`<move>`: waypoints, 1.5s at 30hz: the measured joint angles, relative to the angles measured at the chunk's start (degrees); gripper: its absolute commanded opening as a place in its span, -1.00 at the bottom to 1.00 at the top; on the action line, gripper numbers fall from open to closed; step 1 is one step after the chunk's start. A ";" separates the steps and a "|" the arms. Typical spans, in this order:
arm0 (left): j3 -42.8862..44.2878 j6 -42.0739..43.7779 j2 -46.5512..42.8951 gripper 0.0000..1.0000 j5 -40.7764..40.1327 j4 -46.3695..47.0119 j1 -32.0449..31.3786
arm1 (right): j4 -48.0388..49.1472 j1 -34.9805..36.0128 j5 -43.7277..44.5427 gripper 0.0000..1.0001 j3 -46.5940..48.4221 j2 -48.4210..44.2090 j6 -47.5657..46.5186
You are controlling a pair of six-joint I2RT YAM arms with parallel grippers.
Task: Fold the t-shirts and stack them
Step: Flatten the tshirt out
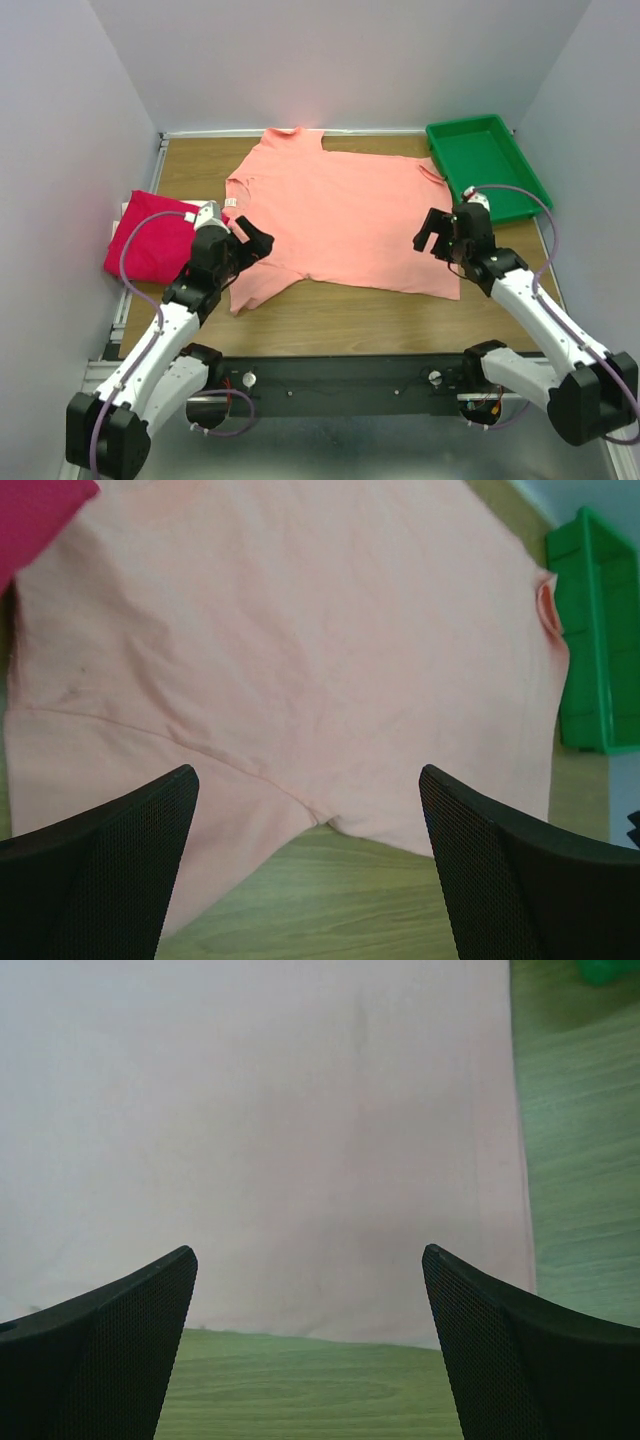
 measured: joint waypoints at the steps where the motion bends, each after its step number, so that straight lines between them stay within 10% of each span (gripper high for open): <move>1: -0.11 0.11 1.07 0.97 0.17 0.37 -0.55 | 0.72 0.00 -1.09 1.00 -0.33 1.60 0.00; 14: 0.44 3.34 23.15 0.97 2.08 9.90 -5.68 | 6.01 0.00 -1.40 1.00 -0.90 21.84 1.73; 32: 0.76 -3.65 24.87 0.97 -6.84 -3.96 -17.66 | 9.01 -1.11 4.33 1.00 -3.80 24.11 6.05; 40: 3.23 -4.63 28.85 -0.02 -10.34 -6.14 -20.85 | 9.07 -3.26 4.31 1.00 -6.16 21.11 6.47; 45: 3.61 -4.98 29.11 -0.06 -11.61 -8.28 -24.30 | 9.09 -3.41 4.31 1.00 -6.38 20.90 6.47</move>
